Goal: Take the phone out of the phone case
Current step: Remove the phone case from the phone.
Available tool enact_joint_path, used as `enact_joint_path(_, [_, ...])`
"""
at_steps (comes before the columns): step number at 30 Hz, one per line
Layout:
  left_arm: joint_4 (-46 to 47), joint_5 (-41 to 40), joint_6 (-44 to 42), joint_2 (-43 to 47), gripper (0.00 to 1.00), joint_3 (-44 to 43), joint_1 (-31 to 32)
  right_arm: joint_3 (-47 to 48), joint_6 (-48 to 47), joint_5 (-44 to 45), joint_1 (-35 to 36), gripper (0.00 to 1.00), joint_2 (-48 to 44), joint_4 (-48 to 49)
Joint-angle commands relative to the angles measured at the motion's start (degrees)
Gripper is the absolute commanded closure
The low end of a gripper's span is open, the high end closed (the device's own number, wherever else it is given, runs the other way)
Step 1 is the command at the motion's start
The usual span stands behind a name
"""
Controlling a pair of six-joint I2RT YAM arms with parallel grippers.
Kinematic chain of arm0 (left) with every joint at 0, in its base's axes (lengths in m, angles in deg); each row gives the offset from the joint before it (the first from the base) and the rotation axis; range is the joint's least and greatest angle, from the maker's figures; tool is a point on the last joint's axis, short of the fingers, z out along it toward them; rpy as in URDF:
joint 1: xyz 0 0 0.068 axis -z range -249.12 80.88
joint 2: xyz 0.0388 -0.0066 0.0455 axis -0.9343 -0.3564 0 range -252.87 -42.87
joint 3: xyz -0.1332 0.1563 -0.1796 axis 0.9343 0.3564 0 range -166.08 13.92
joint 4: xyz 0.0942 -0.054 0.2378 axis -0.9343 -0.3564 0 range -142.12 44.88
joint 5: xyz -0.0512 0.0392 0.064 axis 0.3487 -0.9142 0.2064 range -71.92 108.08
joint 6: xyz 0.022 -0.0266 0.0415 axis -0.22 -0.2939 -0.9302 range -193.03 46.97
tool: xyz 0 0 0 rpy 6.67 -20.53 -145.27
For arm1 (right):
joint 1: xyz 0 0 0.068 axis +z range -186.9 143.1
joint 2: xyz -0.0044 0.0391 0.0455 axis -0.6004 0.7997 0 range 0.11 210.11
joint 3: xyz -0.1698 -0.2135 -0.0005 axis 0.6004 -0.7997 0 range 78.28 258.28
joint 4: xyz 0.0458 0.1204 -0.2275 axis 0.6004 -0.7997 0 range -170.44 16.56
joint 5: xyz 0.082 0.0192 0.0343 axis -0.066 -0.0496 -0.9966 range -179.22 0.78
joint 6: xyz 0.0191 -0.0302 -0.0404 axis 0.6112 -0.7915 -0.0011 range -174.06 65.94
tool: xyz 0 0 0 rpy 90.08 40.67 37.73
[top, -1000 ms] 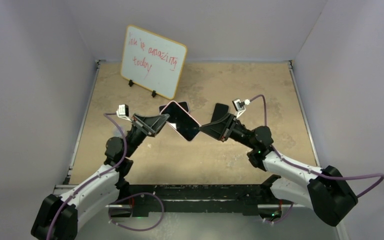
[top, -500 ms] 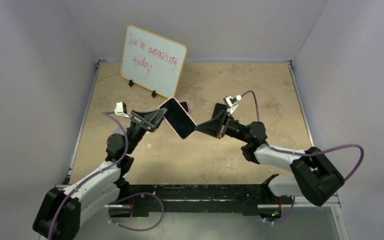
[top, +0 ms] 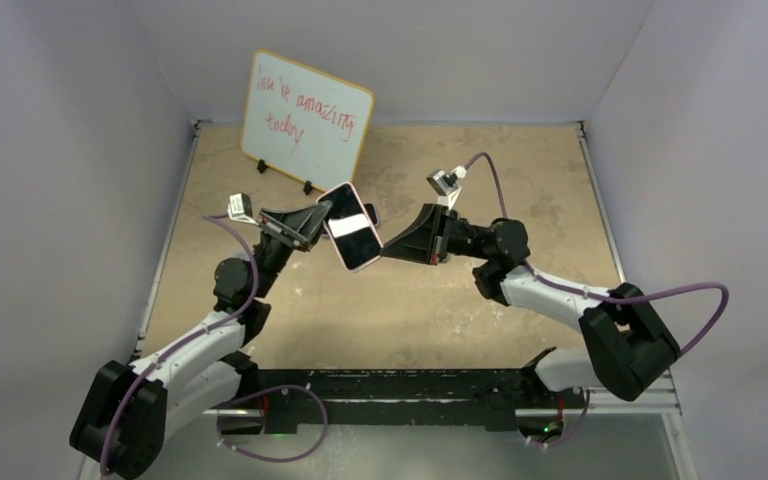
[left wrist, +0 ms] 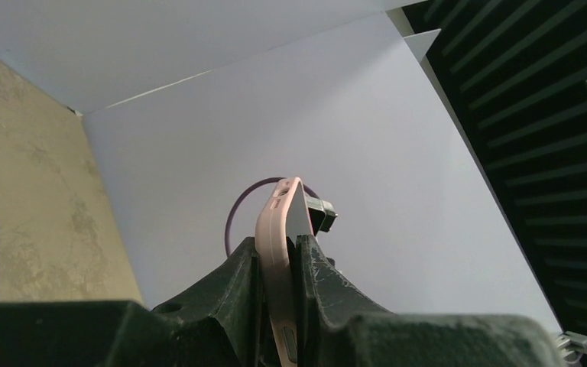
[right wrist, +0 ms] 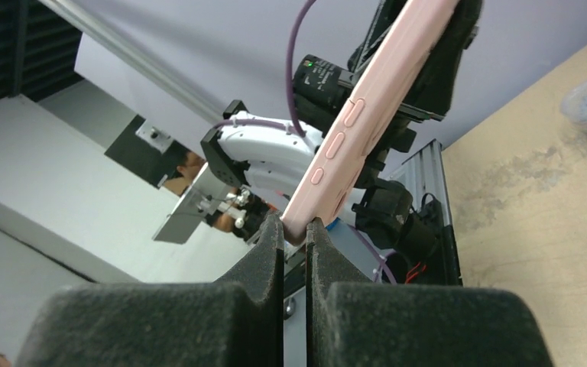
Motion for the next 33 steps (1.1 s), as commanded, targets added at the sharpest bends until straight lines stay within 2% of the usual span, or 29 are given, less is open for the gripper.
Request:
enact_joint_path(1, [-6.0,8.0,-5.2,-2.8,1.0,0.4,1.2,8.0,-0.6,-1.9,2.1,1.0,-0.8,27.7])
enact_joint_path(4, [-5.5,8.1,-4.8,-2.0,1.0,0.6,1.3,8.5,-0.7,-2.8,2.2,1.0,-0.8,26.2])
enact_joint_path(8, [-5.1,5.6,-5.0,0.4,1.0,1.5,1.2,6.2,-5.2,0.7,2.2,1.0,-2.6,13.5])
enact_joint_path(12, [-4.9,4.7,-5.6,2.0,1.0,1.8,1.2,3.9,-14.5,6.6,2.2,0.89,-7.0,-6.5])
enact_joint_path(14, [-4.2,4.0,-5.2,2.6,1.0,2.5,1.2,3.2,-17.3,8.8,2.2,0.83,-8.8,-12.7])
enact_joint_path(26, [-5.4,0.9,-6.1,5.8,1.0,3.3,1.2,4.2,-17.4,10.5,2.8,0.63,-6.9,-15.5])
enact_joint_path(33, [-5.6,0.0,-6.4,6.4,1.0,3.3,1.3,6.2,-17.9,10.5,3.7,0.64,-4.4,-16.8])
